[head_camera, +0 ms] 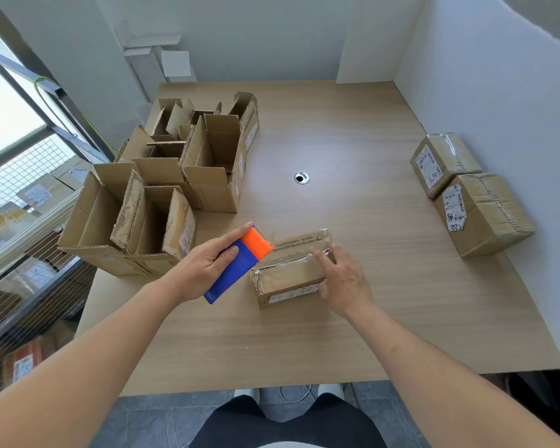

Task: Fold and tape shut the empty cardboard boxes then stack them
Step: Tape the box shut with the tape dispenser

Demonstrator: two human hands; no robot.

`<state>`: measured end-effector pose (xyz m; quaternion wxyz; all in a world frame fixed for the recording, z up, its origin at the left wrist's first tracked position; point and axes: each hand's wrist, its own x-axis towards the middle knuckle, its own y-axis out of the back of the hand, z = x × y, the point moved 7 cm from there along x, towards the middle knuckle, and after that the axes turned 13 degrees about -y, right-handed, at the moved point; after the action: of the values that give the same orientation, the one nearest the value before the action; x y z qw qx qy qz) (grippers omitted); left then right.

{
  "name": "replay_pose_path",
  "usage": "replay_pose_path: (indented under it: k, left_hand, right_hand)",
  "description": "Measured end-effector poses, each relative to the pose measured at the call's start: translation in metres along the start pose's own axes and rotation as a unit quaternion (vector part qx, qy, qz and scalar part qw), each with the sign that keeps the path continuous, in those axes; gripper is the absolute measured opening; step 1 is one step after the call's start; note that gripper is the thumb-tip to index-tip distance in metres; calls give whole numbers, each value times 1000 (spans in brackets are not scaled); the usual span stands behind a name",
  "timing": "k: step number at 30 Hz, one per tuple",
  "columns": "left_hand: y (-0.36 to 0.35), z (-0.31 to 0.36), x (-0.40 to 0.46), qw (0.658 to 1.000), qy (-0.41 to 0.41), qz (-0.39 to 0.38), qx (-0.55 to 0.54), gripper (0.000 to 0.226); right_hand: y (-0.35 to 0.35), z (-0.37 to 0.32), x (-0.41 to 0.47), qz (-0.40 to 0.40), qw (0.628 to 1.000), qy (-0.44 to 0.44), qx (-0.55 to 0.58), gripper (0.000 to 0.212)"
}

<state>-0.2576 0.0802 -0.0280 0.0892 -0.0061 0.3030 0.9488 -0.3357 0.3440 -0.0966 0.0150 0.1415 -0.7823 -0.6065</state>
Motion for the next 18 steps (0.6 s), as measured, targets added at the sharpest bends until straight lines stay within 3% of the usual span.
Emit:
replay_pose_path:
  k: [4,7,14,18]
  left_hand:
    - [0,-2,1,1000,-3,-2,-1,45]
    - [0,-1,1,1000,-5,-4,0,46]
    - [6,-6,-1,1000,-17,-2,7,47]
    - [7,-10,-5,1000,-13,-7,15,47]
  right_hand:
    - [-16,-34,-5,-42,994,93,-23,79]
    - [-26,-38,-5,-78,993,90,-6,68]
    - [-14,-22,12,-116,983,137,44,69]
    - [0,-22,18,-65,986,104,114,28]
